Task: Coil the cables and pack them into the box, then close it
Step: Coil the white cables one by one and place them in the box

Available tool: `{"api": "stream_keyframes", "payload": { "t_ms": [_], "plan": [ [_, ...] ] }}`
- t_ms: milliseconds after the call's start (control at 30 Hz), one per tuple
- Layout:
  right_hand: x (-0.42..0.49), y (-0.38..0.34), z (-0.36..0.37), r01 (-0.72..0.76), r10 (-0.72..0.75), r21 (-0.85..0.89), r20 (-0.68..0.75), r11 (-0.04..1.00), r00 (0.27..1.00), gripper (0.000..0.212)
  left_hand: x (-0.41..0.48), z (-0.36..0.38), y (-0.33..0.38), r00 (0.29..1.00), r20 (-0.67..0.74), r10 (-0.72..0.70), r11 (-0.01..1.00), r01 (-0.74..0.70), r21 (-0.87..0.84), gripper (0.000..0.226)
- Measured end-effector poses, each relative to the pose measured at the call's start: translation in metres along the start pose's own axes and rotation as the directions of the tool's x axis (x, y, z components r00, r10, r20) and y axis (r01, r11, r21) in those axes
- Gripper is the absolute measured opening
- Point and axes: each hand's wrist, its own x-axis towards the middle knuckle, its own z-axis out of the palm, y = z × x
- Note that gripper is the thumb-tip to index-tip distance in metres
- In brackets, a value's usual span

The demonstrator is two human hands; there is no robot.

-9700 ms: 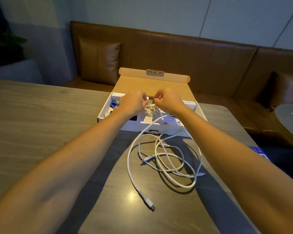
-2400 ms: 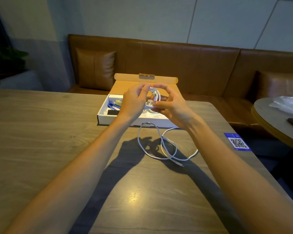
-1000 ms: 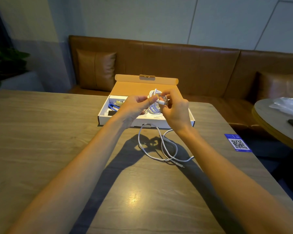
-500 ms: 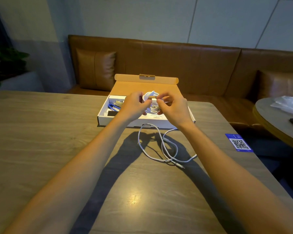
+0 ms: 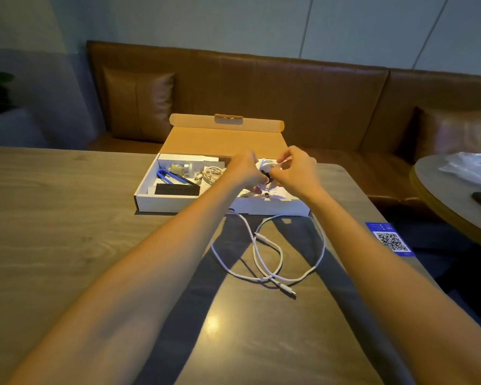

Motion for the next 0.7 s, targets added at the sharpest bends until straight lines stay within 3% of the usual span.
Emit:
{"api": "stream_keyframes", "payload": {
  "t_ms": [100, 300, 467, 700],
  "plan": [
    [0.015, 0.017, -0.005, -0.084, 0.092, -0.123, 0.065, 0.989, 0.994, 0.036, 0.015, 0.023, 0.005, 1.0, -0.006, 0.028, 0.998, -0.028, 0.064, 0.049],
    [0.029, 0.037, -0.006, 0.0, 0.058, -0.306, 0.179, 0.952, 0.982, 0.021, 0.036, 0.055, 0.0, 0.998, 0.041, 0.038, 0.962, -0.048, 0.27, 0.059],
    [0.034, 0.037, -0.001, 0.079, 0.03, -0.423, 0.244, 0.903, 0.969, 0.02, 0.043, 0.046, 0.003, 0.992, 0.096, 0.086, 0.911, -0.117, 0.396, 0.04],
    [0.039, 0.042, -0.01, 0.064, 0.069, -0.47, 0.261, 0.88, 0.963, 0.018, 0.045, 0.037, 0.001, 0.969, 0.243, 0.041, 0.977, -0.09, 0.194, 0.031]
  ]
}}
